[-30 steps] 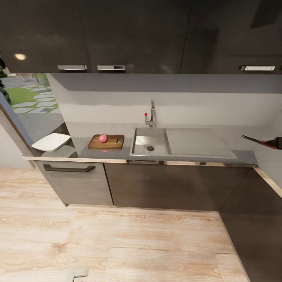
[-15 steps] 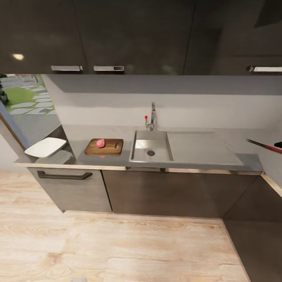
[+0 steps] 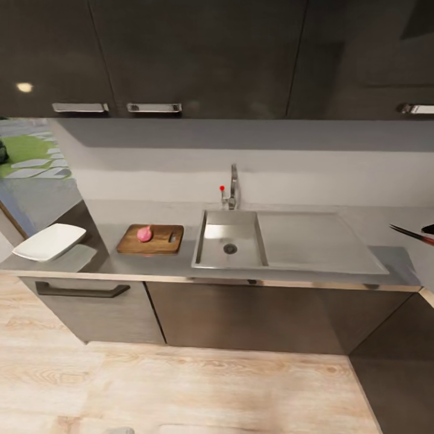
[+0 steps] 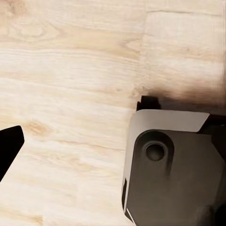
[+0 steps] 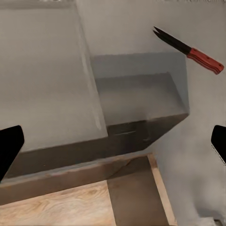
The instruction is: In the kitchen, take the Vidalia onion out of the sink, dice it on the chopping board with the paring knife, put the diced onion into the bowl on the countertop, then place both the paring knife and the chopping board into the sink.
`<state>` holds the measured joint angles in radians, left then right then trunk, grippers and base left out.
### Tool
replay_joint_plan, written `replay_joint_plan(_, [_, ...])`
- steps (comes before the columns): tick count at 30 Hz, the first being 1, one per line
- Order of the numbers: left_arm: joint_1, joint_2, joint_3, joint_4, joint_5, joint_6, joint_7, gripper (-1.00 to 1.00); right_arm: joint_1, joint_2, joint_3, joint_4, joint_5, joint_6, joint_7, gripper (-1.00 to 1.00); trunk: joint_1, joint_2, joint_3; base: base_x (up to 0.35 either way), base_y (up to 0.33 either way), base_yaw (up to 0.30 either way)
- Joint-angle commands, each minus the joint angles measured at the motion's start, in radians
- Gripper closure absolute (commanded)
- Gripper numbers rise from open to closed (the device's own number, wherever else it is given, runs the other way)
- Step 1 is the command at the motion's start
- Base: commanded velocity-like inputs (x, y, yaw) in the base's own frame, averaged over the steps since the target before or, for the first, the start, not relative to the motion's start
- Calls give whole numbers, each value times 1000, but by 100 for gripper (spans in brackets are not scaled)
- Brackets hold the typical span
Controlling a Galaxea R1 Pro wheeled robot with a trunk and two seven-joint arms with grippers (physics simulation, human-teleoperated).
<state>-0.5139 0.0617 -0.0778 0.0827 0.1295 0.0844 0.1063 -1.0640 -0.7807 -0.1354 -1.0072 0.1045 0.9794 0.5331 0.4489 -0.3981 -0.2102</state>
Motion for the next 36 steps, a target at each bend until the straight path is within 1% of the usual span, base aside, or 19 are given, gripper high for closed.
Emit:
replay_joint_plan(1, [-2,0,-8,2,10,1,1,-100,-1,0,-1,0,11,2,10,-100,1,-2,-2,294,-183,0])
replay_joint_plan(5, [-2,0,-8,2,10,1,1,-100,-1,1,-1,2,11,2,10,-100,1,-2,-2,285,-205,0])
replay_joint_plan(11, [-2,0,-8,2,10,2,1,-100,-1,1,-1,32,12,1,9,-100,1,-2,-1,280,-220,-57])
replay_joint_plan(15, [-2,0,-8,2,10,2,0,-100,-1,1,-1,46,16,1,9,-100,1,-2,1,276,-227,-196])
replay_joint_plan(21, [-2,0,-8,2,10,2,0,-100,-1,2,-1,57,39,1,9,-100,1,-2,6,255,-227,-232])
replay_joint_plan(36, [-2,0,-8,2,10,3,0,-100,-1,8,2,72,46,-1,10,-100,1,-2,19,229,-233,-227])
